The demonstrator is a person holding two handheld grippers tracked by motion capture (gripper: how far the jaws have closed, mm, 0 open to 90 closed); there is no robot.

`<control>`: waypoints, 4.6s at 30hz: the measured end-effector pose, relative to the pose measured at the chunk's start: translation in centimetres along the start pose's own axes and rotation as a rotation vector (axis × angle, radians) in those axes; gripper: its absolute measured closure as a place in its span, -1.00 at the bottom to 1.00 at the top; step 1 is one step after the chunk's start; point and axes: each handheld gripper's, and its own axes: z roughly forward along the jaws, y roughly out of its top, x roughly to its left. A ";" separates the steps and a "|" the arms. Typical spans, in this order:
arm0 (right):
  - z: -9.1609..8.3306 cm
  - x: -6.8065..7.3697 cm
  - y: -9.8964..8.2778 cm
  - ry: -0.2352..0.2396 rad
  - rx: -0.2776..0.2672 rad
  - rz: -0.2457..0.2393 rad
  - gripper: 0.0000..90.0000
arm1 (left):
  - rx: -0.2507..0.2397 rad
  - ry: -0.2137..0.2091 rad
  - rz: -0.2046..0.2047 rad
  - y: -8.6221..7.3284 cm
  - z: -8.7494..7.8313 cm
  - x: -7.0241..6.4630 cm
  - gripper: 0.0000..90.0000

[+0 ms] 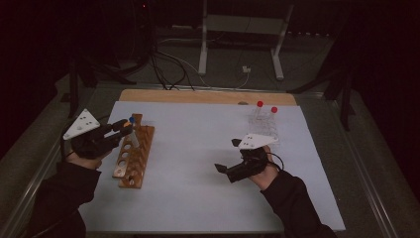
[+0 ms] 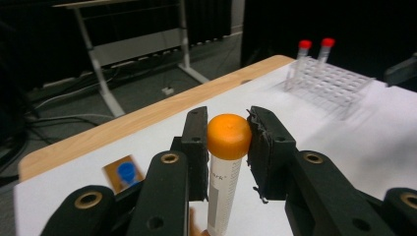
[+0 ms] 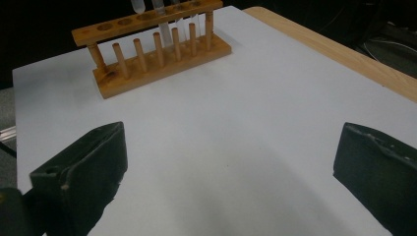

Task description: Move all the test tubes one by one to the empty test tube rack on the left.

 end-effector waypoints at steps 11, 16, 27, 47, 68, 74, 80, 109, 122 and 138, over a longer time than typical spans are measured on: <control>0.1 -0.1 -0.1 0.004 0.009 0.006 -1.00 | 0.037 0.059 -0.022 -1.8 0.4 1.6 0.59; 0.1 -0.2 -0.1 0.004 0.008 0.006 -1.00 | 0.059 0.069 -0.027 -3.0 1.0 1.6 0.59; -0.1 -0.3 -0.1 0.001 0.007 0.008 -1.00 | 0.097 0.075 -0.058 -5.5 1.9 1.7 0.59; 0.0 -0.4 -0.1 0.004 0.012 0.013 -1.00 | 0.156 0.082 -0.069 -6.9 2.6 1.6 0.58; -2.3 -2.3 1.0 -0.066 -0.043 0.030 -1.00 | 0.058 -0.055 -0.082 -3.9 1.4 -2.0 -0.88; -3.9 -4.7 1.4 -0.143 -0.067 0.044 -1.00 | 0.036 -0.169 -0.073 -3.4 1.9 -4.1 -0.97; -5.0 -8.3 0.6 -0.220 -0.071 0.097 -1.00 | 0.024 -0.222 -0.063 -3.8 2.5 -5.5 -0.97; -1.9 -20.1 -5.3 -0.508 0.066 0.289 0.28 | 0.056 -0.276 -0.049 -4.6 3.5 -6.7 -0.97; -1.6 -20.6 -4.6 -0.496 0.059 0.279 0.66 | 0.060 -0.280 -0.059 -4.7 3.6 -6.6 -0.97; -5.5 -17.0 0.2 -0.476 -0.013 0.153 0.67 | 0.072 -0.307 -0.043 -4.1 3.9 -7.2 -0.97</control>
